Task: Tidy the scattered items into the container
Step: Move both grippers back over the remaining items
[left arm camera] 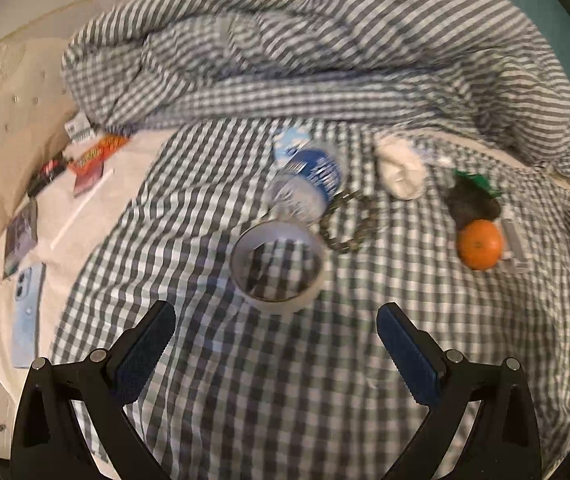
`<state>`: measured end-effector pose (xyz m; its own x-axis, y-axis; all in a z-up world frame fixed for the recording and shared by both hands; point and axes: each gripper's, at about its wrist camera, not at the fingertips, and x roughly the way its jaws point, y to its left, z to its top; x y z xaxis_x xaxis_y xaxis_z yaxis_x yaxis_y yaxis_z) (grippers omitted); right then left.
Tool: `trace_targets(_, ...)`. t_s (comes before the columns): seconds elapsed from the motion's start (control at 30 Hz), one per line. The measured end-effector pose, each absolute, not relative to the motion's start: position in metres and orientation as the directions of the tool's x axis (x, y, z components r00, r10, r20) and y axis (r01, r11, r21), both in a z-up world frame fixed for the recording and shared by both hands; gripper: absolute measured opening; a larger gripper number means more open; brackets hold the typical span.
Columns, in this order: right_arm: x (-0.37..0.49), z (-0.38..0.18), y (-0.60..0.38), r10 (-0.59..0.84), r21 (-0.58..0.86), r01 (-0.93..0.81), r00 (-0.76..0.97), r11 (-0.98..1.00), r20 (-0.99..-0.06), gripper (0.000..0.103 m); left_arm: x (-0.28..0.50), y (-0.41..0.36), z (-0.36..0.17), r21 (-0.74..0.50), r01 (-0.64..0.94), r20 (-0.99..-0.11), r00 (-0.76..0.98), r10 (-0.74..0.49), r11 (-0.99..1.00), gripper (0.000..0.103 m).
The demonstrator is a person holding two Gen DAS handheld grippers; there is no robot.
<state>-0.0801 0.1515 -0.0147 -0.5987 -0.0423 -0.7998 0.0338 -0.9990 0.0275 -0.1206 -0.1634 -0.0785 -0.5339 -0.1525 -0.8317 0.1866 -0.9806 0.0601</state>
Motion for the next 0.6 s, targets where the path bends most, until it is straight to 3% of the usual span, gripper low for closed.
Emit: trace_targets(0.6, -0.133, -0.069, 0.133, -0.023, -0.001, 0.047, -0.496, -0.999, -0.868, 0.071, -0.177, -0.145, -0.136, 0.119, 0.067, -0.854, -0.502, -0.136, -0.991, 0.103)
